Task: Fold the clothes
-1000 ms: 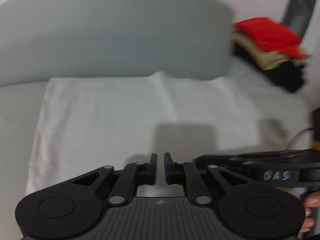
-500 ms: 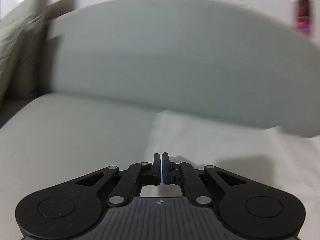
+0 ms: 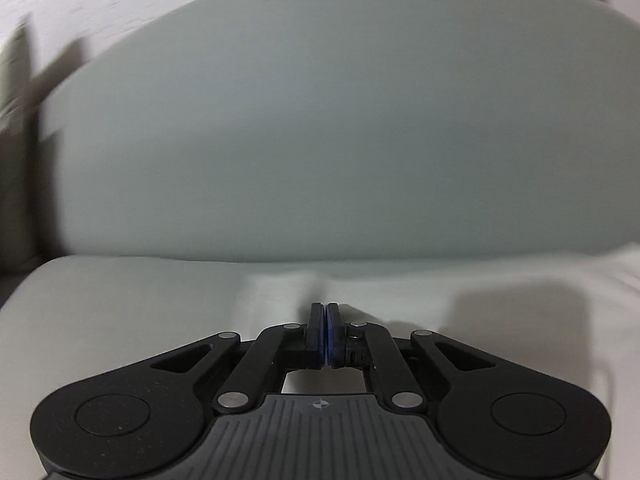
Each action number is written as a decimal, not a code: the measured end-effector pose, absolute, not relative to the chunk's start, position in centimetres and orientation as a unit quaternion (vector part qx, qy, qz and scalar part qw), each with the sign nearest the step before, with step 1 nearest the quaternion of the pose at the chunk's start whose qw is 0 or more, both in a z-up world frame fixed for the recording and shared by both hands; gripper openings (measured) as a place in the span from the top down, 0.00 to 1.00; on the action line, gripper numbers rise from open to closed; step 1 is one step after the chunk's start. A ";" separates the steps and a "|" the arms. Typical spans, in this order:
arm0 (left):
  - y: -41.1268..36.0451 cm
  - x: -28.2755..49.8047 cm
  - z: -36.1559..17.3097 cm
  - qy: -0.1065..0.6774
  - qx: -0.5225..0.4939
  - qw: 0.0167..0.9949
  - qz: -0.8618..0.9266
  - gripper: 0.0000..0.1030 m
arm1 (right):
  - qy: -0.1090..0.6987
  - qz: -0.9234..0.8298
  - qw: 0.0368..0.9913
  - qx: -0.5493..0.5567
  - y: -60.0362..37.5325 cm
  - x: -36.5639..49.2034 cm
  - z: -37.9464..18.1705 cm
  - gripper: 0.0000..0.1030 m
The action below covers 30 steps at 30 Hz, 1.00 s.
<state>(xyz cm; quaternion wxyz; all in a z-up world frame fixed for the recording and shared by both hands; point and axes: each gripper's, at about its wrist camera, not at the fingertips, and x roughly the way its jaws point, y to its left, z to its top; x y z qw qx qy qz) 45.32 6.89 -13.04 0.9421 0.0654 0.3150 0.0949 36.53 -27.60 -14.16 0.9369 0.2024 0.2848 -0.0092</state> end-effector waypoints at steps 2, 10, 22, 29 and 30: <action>8.0 45.7 -13.1 0.321 0.080 0.935 0.127 0.95 | 0.270 -0.096 0.941 0.178 -29.9 35.9 -14.0 1.00; 11.6 40.7 -7.9 0.336 0.049 0.931 0.132 0.94 | 0.284 -0.100 0.934 0.192 -30.2 30.6 -7.6 0.97; 9.5 19.3 7.7 0.293 0.046 0.954 0.037 0.81 | 0.179 -0.023 0.957 0.226 -29.9 12.1 9.8 0.94; 8.0 18.8 2.4 0.316 0.072 0.945 0.029 0.70 | 0.231 -0.002 0.947 0.221 -28.5 12.1 6.1 0.79; 7.9 19.3 0.1 0.332 0.070 0.940 0.025 0.72 | 0.260 -0.001 0.940 0.222 -28.4 13.6 4.0 0.79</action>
